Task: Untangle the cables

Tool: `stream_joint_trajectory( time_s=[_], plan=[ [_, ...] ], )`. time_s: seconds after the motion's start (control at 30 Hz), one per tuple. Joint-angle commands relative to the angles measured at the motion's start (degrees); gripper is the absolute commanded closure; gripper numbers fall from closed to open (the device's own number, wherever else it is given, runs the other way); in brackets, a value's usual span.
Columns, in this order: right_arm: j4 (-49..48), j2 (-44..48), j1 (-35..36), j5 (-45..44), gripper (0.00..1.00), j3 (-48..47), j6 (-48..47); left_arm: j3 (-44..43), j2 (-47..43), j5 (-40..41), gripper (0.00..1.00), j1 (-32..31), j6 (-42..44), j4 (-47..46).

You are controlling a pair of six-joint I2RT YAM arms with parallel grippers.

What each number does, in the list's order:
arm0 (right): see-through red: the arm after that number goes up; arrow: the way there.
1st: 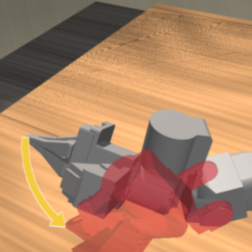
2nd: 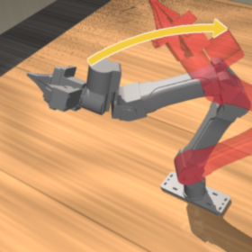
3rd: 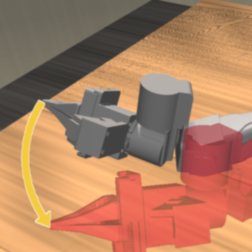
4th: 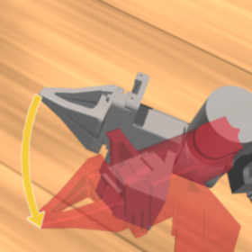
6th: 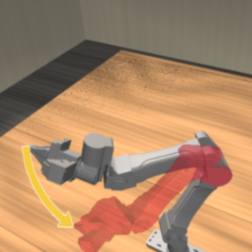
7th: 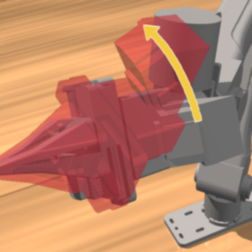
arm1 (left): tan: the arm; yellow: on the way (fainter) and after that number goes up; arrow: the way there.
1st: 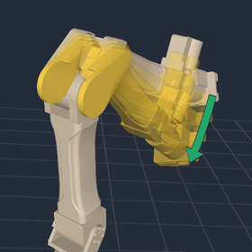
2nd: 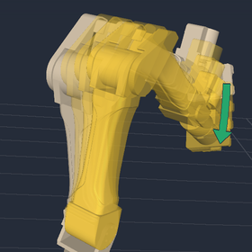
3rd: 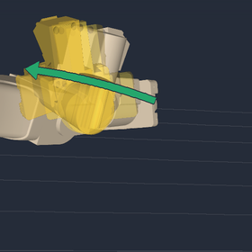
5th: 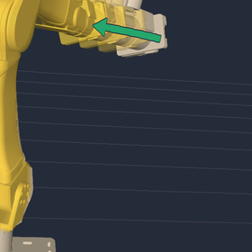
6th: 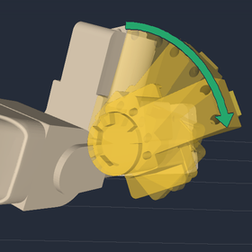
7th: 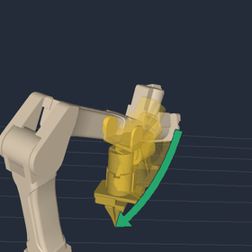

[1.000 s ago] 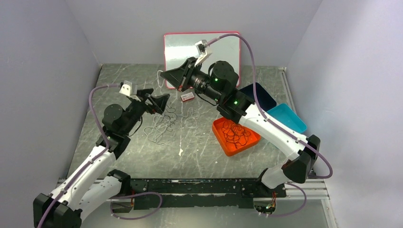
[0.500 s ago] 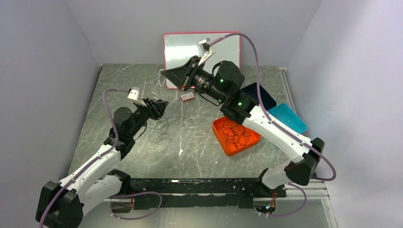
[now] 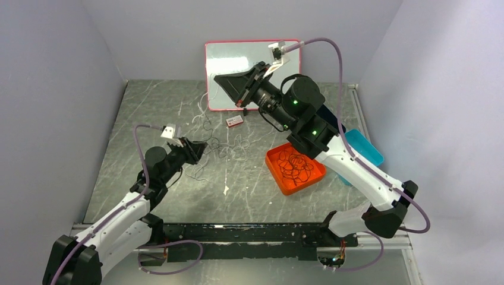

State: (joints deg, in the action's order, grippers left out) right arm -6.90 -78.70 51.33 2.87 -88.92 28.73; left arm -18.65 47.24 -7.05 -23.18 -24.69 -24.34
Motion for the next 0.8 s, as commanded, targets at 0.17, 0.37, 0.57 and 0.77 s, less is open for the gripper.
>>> stream_joint_trajectory(
  time_s=[0.17, 0.37, 0.57, 0.77],
  plan=[
    [0.73, 2.16, 0.14, -2.85, 1.0, -2.03, -3.04, 2.65, -1.46, 2.34, 0.76, 0.24, -2.02, 0.66],
    [1.75, 3.33, 0.11, -5.51, 1.0, -2.85, -5.8, 4.08, -2.43, 6.78, 0.86, 0.25, -3.36, 3.29],
    [3.22, 4.78, 0.09, -9.81, 1.0, -5.57, -10.91, 3.98, 0.72, 10.83, 0.93, 0.24, -5.52, 6.14],
    [4.11, 7.12, 0.16, -15.44, 1.0, -5.83, -16.02, 3.27, 3.89, 13.91, 0.93, 0.32, -7.35, 7.55]
  ],
)
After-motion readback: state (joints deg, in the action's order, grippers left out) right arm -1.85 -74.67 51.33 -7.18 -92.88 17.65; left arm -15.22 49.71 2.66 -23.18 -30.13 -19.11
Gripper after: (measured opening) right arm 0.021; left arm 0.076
